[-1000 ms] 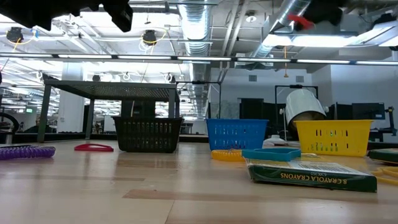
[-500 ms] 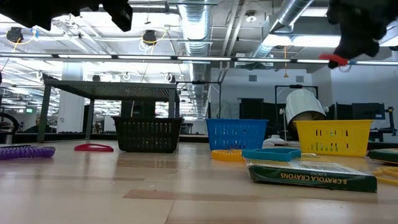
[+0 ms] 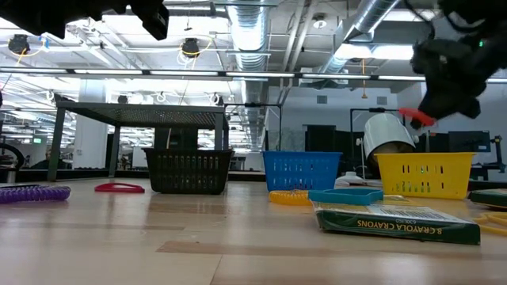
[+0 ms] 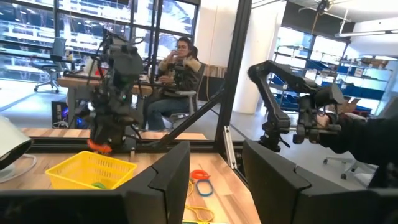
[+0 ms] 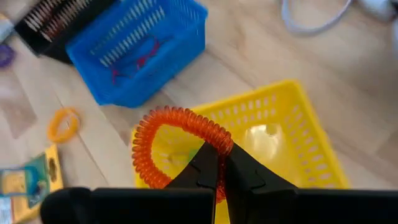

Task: Pick & Place Office Desk Supplies
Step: Put the orange stretchable key holder into the yellow basket

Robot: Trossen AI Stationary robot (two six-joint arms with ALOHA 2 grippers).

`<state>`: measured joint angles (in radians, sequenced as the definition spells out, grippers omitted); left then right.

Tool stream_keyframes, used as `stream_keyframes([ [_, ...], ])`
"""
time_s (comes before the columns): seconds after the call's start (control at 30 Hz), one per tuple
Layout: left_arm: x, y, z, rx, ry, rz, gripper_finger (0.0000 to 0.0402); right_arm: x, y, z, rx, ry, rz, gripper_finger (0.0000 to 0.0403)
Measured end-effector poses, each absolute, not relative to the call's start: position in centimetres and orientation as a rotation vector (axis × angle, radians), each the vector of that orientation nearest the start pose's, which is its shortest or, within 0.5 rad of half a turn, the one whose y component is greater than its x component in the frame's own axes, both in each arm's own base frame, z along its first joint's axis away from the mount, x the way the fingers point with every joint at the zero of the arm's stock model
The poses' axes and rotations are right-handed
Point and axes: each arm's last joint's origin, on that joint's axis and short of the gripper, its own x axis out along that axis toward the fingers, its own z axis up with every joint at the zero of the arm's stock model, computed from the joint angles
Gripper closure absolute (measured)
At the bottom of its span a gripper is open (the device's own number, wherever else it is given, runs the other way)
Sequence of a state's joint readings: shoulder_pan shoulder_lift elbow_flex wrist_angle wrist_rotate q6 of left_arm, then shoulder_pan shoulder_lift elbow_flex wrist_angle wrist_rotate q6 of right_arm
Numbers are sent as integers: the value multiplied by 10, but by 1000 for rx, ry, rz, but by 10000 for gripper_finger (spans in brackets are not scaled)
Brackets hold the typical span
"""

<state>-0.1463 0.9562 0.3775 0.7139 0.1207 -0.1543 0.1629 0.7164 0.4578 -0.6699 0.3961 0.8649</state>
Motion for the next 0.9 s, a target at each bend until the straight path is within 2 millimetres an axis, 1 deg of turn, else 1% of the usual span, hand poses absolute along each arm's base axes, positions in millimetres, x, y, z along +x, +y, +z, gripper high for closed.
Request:
stream_keyframes([
  [0.27,199,-33,248,-155,-115,-276,262,147,5,174,524,885,-654,401],
  [0.47,199,-33,249,-155,-115,-276,262,162,5,159,481,960,-644,401],
  [0.6,199,-33,248,-155,-114,-276,262,168,3,154,475,978,-622,401],
  [0.73,199,-33,248,-155,-107,-276,262,169,0,151,470,1005,-633,400],
  [0.9,199,-33,246,-155,-91,-274,262,169,-1,152,468,1003,-629,400],
])
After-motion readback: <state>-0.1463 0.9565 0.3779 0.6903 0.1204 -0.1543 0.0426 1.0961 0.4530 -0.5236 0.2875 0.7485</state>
